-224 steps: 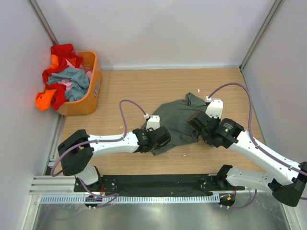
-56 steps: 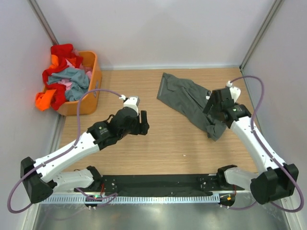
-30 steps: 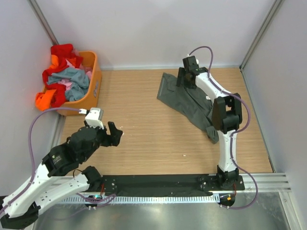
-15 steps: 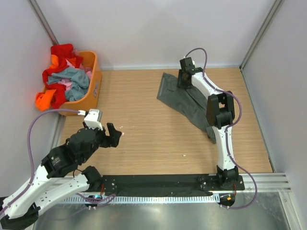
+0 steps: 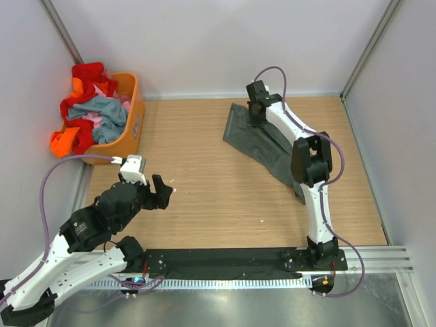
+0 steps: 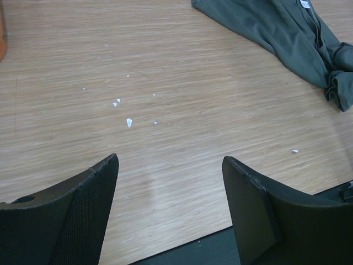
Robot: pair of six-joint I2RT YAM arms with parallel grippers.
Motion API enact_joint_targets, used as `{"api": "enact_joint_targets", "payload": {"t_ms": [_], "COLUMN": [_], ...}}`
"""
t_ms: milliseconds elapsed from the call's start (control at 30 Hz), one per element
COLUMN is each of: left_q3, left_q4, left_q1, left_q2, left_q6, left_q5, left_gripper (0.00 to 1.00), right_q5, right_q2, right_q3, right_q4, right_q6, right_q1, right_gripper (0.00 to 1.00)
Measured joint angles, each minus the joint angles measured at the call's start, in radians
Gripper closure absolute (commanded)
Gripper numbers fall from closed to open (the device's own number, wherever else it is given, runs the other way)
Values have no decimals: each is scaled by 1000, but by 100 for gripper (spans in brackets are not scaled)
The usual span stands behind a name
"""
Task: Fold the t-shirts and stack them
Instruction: Flatten the tshirt out
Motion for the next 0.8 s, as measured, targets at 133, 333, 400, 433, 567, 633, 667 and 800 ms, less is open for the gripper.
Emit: {"api": "enact_joint_targets", "payload": {"t_ms": [133, 333, 400, 433, 567, 633, 667, 800], "left_q3": [0, 0, 0, 0, 0, 0, 0, -8], "left_q4": [0, 0, 0, -1, -16, -25, -26, 5], "left_q1": [0, 0, 0, 0, 0, 0, 0, 0], "left_q2": [-7, -49, -57, -57, -38, -5, 18, 130], "left_q6": [0, 0, -3, -5, -31, -54, -64, -108], "left_q5": [-7, -23, -32, -34, -62, -73, -74, -63], "left_gripper": [23, 23, 23, 22, 22, 22, 22, 22], "right_q5": [30, 3, -59, -87, -85, -26, -3, 98], "right_q2": [-146, -537, -648, -681, -678, -682, -693, -858], "right_q3": [-30, -283, -422, -479, -609, -666, -684, -761], "right_q4": [-39, 53, 109, 129, 108, 64, 46, -24], "right_q6": [6, 91, 142, 154, 187, 200, 206, 232], "right_q1": [122, 408, 484, 510, 554, 547, 540, 453], "right_gripper": [99, 81, 20, 1, 0, 0, 0, 0]}}
